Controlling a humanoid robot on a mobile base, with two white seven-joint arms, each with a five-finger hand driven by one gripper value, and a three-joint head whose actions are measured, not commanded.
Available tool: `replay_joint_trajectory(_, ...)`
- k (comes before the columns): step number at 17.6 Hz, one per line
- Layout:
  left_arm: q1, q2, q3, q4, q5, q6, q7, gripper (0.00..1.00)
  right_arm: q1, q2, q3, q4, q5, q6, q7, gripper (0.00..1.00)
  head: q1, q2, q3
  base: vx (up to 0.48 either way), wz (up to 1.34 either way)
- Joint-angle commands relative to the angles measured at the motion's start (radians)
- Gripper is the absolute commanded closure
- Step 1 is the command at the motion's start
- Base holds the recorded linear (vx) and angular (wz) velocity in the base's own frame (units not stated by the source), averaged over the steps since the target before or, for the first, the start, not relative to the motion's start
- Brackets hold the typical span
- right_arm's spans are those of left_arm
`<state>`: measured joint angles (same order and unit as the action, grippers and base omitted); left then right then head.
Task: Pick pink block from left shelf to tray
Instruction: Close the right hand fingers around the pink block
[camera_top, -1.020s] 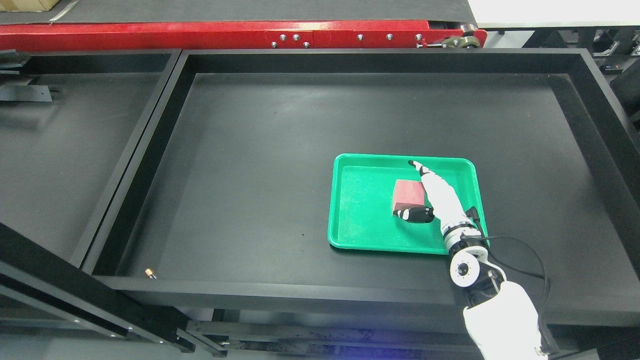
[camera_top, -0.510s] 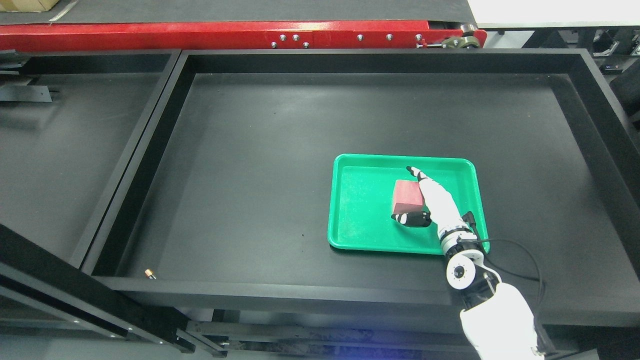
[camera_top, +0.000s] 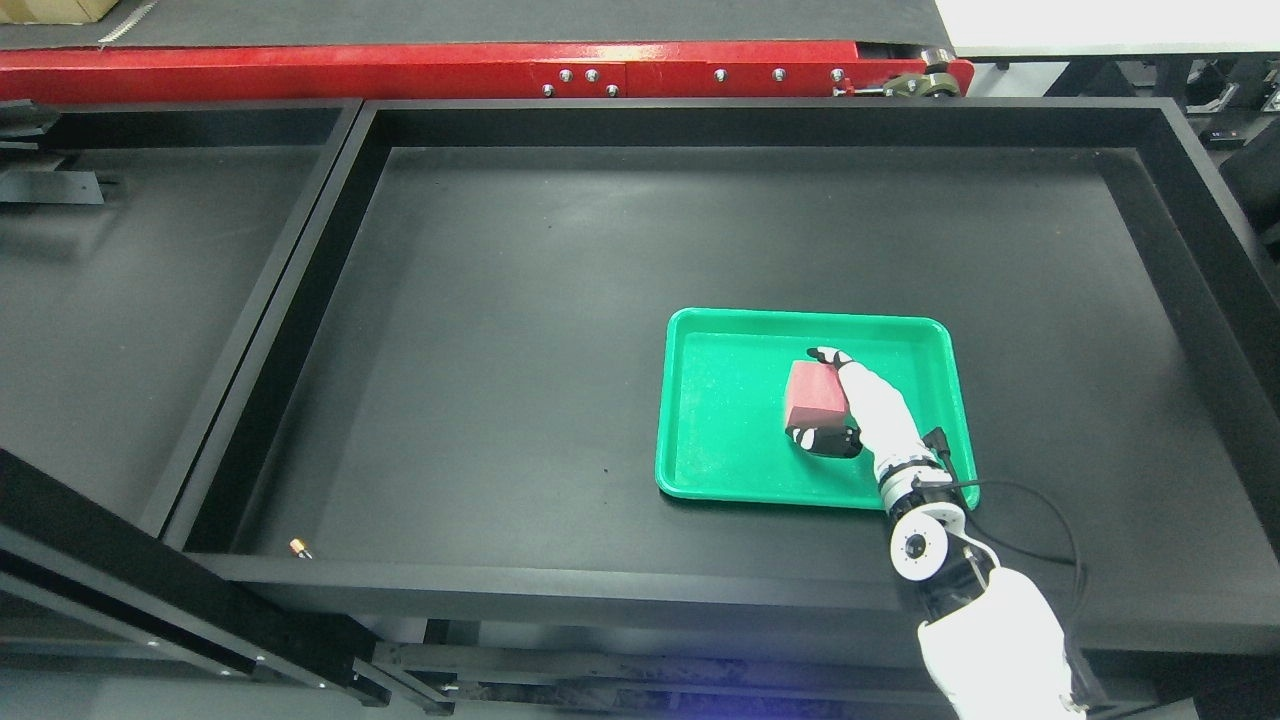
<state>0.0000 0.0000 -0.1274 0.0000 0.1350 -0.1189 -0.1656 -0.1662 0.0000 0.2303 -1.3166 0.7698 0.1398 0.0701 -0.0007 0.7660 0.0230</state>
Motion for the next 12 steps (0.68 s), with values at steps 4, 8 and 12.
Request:
replay_joint_trajectory(4, 0.02, 0.017, 0.0, -0.017, 0.0, 0.001, 0.0, 0.0, 0.001, -0.017, 0.0, 0.011, -0.004, -0.04, -0.021, 0.81, 0.0, 0.0, 0.0, 0.0, 0.0)
replay_joint_trajectory(8, 0.02, 0.017, 0.0, -0.017, 0.0, 0.001, 0.0, 0.0, 0.007, -0.017, -0.008, 0.008, -0.004, -0.15, -0.096, 0.96, 0.0, 0.0, 0.0, 0.0, 0.0)
replay_joint_trajectory(12, 0.02, 0.017, 0.0, -0.017, 0.0, 0.001, 0.0, 0.0, 0.034, -0.017, -0.071, -0.016, -0.009, -0.368, -0.248, 0.95, 0.0, 0.0, 0.0, 0.0, 0.0)
